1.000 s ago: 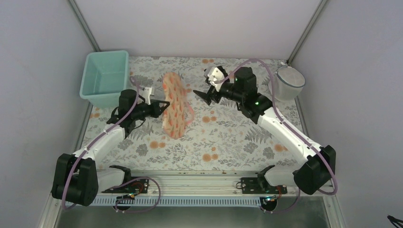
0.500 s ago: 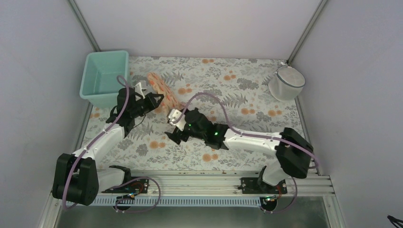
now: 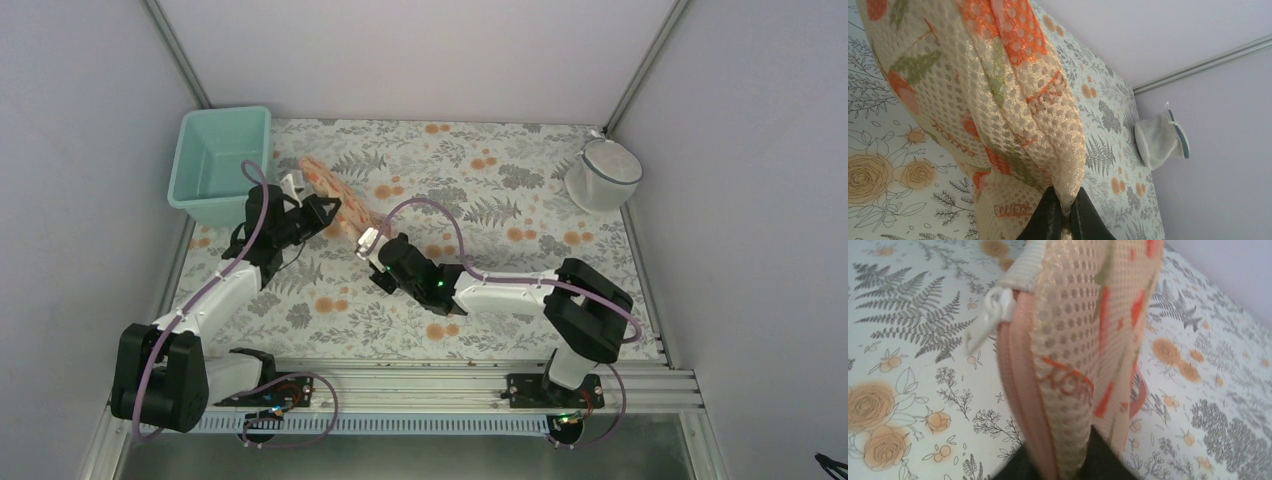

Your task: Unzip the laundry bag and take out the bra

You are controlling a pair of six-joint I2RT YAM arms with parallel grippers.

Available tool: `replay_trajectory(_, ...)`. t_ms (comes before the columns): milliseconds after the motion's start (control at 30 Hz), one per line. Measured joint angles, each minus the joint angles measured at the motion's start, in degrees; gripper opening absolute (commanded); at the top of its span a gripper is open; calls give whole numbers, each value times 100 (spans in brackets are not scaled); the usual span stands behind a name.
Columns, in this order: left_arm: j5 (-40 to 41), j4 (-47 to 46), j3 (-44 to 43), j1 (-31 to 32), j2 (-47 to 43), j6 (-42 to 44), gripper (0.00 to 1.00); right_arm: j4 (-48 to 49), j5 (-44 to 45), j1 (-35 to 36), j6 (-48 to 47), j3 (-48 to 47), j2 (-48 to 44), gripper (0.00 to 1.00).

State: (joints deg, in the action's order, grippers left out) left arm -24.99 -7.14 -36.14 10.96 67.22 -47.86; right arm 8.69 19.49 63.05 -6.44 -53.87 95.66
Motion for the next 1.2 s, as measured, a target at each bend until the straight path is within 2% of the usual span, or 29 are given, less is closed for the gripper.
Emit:
replay_trajectory(33, 0, -2, 0, -13, 0, 2, 5, 2, 2, -20, -17, 0, 11, 4)
replay_trajectory(67, -2, -7, 9, -31, 0, 13, 17, 2, -7, -61, 9, 0, 17, 4)
replay_trajectory(133, -7, -85, 50, -66, -7, 76, 56, 24, -90, -170, -20, 17, -31, 4)
replay_trajectory(167, -28, -114, 74, -103, -22, 162, 69, 68, -221, -254, -76, 85, -111, 4)
replay_trajectory(200, -59, -118, 85, -149, -46, 245, 75, 81, -352, -350, -129, 173, -223, 4)
replay_trajectory(233, -105, -116, 85, -212, -76, 387, 78, 103, -579, -479, -212, 291, -361, 4)
replay_trajectory(333, -358, -79, 59, -444, -232, 1268, 79, 48, -1443, -1025, -616, 793, -986, 4)
replay_trajectory(467, -1084, 221, -240, -516, -660, 3381, 80, -249, -2446, -1663, -1349, 1064, -1565, 4)
replay_trajectory(533, -1648, 590, -455, -507, -960, 4848, 82, -450, -2887, -1797, -1759, 1064, -1703, 4)
replay_trajectory(633, -2249, 1812, -1016, -367, -1069, 7582, 99, -872, -3495, -1816, -2415, 1051, -1821, 4)
replay_trajectory(667, -2260, 2282, -1209, -212, -1016, 8572, 100, -1032, -3648, -1816, -2601, 1029, -1823, 4)
replay_trajectory(733, -2138, 2966, -1335, 118, -914, 10008, 100, -1368, -3891, -1812, -2951, 953, -1797, 4)
replay_trajectory(800, -1943, 3491, -1333, 396, -802, 10944, 100, -1661, -4048, -1812, -3213, 837, -1725, 4)
replay_trajectory(933, -1679, 4148, -1377, 612, -555, 12061, 100, -1897, -4227, -1812, -3508, 706, -1663, 4)
replay_trajectory(1067, -1670, 4800, -1449, 774, -411, 12563, 99, -1952, -4277, -1812, -3646, 660, -1663, 4)
replay_trajectory(1133, -1637, 4922, -1447, 903, -315, 12480, 93, -1967, -4275, -1812, -3718, 654, -1663, 4)
replay_trajectory(1200, -1539, 4778, -1381, 1001, -199, 12238, 82, -2002, -4277, -1812, -3807, 649, -1663, 4)
